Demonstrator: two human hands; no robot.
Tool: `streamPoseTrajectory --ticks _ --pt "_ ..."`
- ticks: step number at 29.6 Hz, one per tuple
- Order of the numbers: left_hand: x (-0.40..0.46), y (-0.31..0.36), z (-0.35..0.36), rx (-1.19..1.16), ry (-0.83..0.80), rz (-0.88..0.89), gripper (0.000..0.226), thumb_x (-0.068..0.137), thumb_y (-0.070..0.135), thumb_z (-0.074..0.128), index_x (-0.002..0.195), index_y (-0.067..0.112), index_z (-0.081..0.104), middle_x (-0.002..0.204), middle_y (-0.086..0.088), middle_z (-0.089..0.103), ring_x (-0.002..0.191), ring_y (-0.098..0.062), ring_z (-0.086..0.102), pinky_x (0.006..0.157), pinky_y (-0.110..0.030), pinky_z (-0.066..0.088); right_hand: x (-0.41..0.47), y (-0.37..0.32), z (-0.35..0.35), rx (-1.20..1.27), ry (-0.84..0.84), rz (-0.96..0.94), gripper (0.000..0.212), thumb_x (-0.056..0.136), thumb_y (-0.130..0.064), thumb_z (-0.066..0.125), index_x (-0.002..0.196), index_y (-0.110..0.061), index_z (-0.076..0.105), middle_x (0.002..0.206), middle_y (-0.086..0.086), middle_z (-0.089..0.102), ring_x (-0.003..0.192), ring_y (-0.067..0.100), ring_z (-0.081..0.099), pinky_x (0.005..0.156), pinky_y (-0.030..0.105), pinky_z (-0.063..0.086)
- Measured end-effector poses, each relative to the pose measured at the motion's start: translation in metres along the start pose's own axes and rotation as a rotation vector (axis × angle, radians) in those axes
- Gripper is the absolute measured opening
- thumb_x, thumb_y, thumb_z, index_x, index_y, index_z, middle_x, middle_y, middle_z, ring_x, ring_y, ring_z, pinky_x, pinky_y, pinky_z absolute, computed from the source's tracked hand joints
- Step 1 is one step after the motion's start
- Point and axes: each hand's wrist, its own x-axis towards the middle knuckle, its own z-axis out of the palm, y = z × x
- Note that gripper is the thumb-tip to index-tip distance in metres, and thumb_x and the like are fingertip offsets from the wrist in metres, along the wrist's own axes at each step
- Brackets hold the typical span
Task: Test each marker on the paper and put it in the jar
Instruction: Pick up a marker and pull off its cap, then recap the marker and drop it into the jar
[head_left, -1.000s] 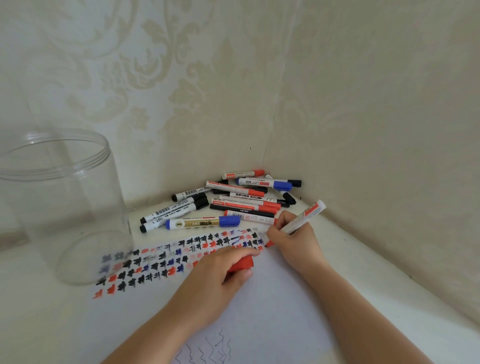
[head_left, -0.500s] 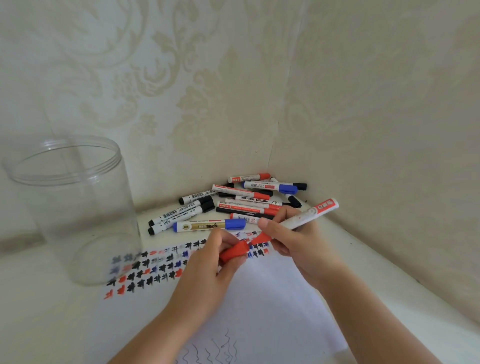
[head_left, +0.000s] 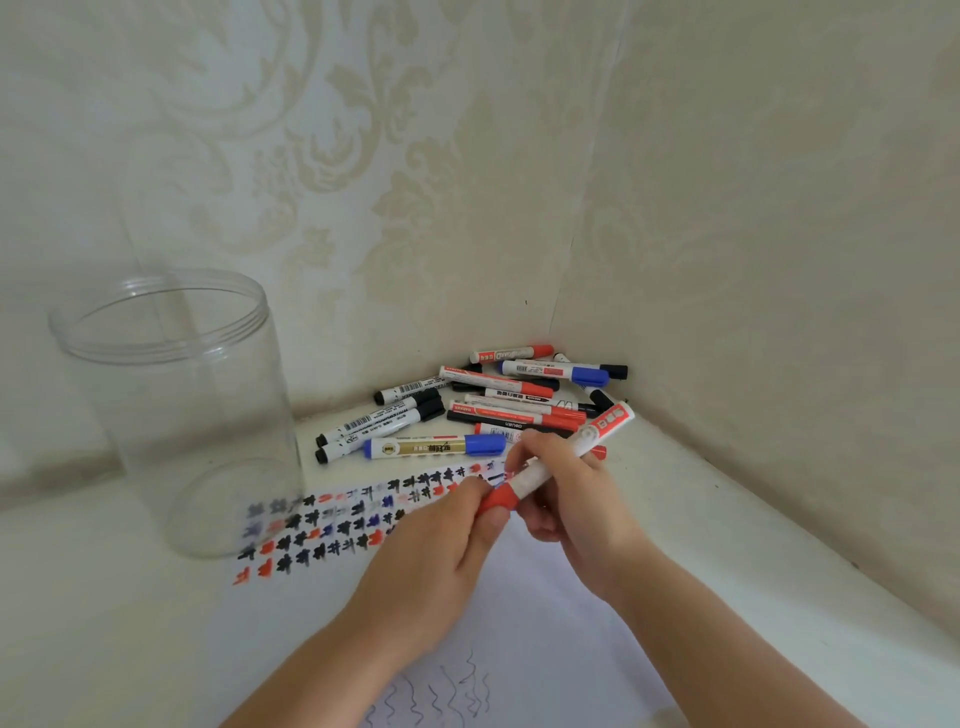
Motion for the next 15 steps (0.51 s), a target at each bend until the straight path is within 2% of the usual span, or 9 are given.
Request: streamPoseTrajectory --ticks 2,5,8,10,13,15 --pt "-0.003 0.003 -0.002 0.017 -0.002 -0.003 0.028 0.081 0.056 0.018 0.080 0.035 0.037 0.061 0.010 0.045 0.054 -0.004 0.042 0.050 -0.020 0.031 0.000 0.003 0.004 0.030 0.033 0.030 0.028 0.087 -0.018 0.046 0.060 -0.011 0.046 0.049 0.004 0.040 0.038 0.011 0.032 0.042 0.022 0.023" --pt "-0.001 0.001 -0.003 0.049 0.008 0.010 0.038 0.080 0.057 0.015 0.086 0.028 0.040 0.062 0.011 0.045 0.054 -0.004 0.043 0.050 -0.020 0.031 0.001 0.004 0.010 0.050 0.068 0.057 0.024 0.086 -0.016 0.044 0.062 -0.011 0.042 0.049 0.003 0.038 0.038 0.009 0.031 0.042 0.022 0.025" --pt "-0.002 -0.001 -0.005 -0.016 0.077 0.022 0.040 0.080 0.058 0.015 0.084 0.028 0.041 0.060 0.011 0.046 0.057 -0.004 0.046 0.053 -0.021 0.033 0.001 -0.001 0.021 0.054 0.094 0.047 0.019 0.084 -0.016 0.046 0.066 -0.011 0.042 0.049 0.002 0.039 0.039 0.010 0.033 0.042 0.022 0.030" --pt "-0.002 0.000 -0.007 -0.093 0.141 0.000 0.040 0.081 0.056 0.019 0.086 0.026 0.045 0.059 0.009 0.049 0.060 -0.004 0.048 0.053 -0.021 0.034 0.004 -0.009 0.029 -0.048 0.102 0.003 0.021 0.085 -0.018 0.046 0.065 -0.012 0.043 0.053 0.002 0.041 0.042 0.011 0.036 0.044 0.022 0.033" --pt "0.003 0.002 -0.004 -0.230 0.250 -0.101 0.030 0.083 0.052 0.028 0.086 0.031 0.049 0.053 0.009 0.044 0.052 -0.004 0.044 0.049 -0.018 0.032 0.019 -0.032 0.043 -0.307 0.049 -0.079 0.024 0.088 -0.024 0.048 0.067 -0.013 0.045 0.064 0.005 0.048 0.054 0.014 0.041 0.053 0.026 0.037" --pt "0.006 0.000 -0.005 -0.197 0.262 -0.188 0.029 0.085 0.053 0.032 0.084 0.030 0.049 0.054 0.012 0.045 0.049 -0.002 0.045 0.047 -0.016 0.030 0.037 -0.050 0.054 -0.505 -0.022 -0.125 0.024 0.090 -0.028 0.049 0.070 -0.014 0.047 0.071 0.006 0.050 0.058 0.015 0.044 0.055 0.026 0.040"
